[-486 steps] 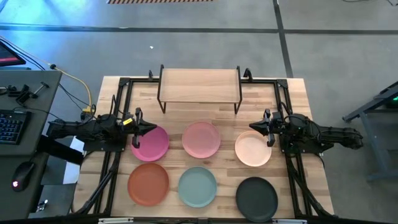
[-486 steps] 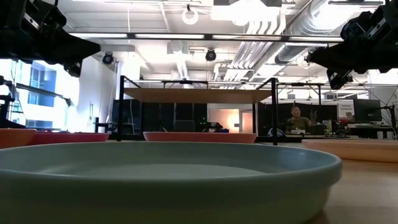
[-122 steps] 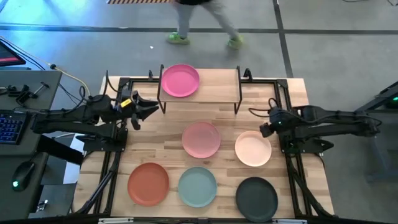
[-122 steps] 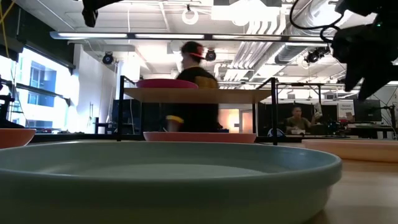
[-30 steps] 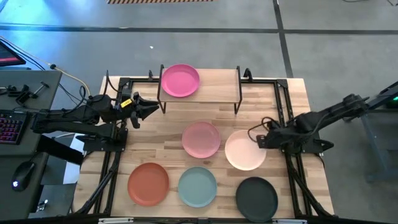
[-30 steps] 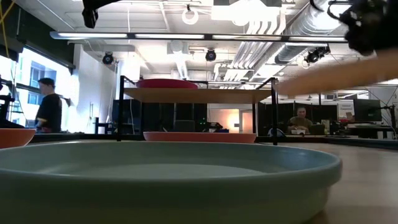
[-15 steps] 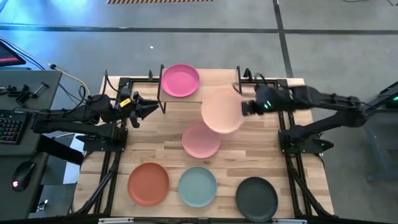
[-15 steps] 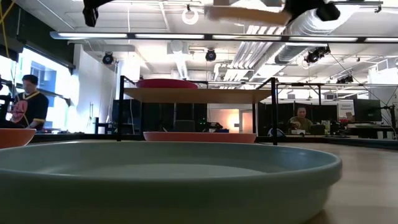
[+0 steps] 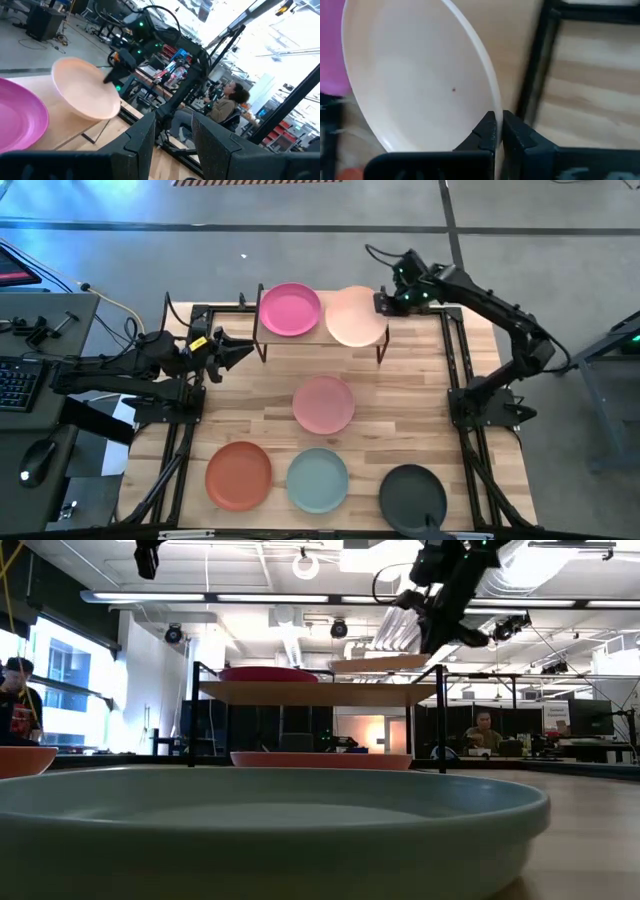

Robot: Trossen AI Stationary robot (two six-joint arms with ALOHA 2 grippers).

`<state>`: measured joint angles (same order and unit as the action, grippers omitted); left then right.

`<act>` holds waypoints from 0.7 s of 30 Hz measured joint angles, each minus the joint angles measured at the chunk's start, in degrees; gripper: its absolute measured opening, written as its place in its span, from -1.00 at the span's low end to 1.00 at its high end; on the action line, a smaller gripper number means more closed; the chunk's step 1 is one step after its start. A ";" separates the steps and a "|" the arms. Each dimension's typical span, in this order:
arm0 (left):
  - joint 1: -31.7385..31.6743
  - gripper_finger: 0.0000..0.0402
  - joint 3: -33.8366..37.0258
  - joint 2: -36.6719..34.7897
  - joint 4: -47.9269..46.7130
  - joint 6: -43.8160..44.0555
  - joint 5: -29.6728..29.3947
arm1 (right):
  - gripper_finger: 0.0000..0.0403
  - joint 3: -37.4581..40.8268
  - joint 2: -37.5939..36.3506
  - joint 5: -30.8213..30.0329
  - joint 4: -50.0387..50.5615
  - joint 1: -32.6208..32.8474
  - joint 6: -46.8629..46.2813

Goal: Place and stack plates onto a shelf
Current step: Put the white plate on the shelf

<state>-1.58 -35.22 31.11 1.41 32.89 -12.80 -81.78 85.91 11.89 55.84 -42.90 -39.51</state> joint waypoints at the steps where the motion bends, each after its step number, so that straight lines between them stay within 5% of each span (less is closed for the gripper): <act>1: -0.01 -0.40 0.00 0.00 -0.02 0.03 0.00 | -1.00 0.00 0.39 0.95 -1.75 -0.26 -0.06; 21: 0.00 -0.40 0.00 0.00 0.22 3.27 0.49 | -1.00 -0.09 5.30 -0.98 -6.76 -3.07 2.06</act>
<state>-1.58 -35.22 31.11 1.63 36.16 -12.32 -81.87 91.20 10.91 49.08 -45.97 -37.45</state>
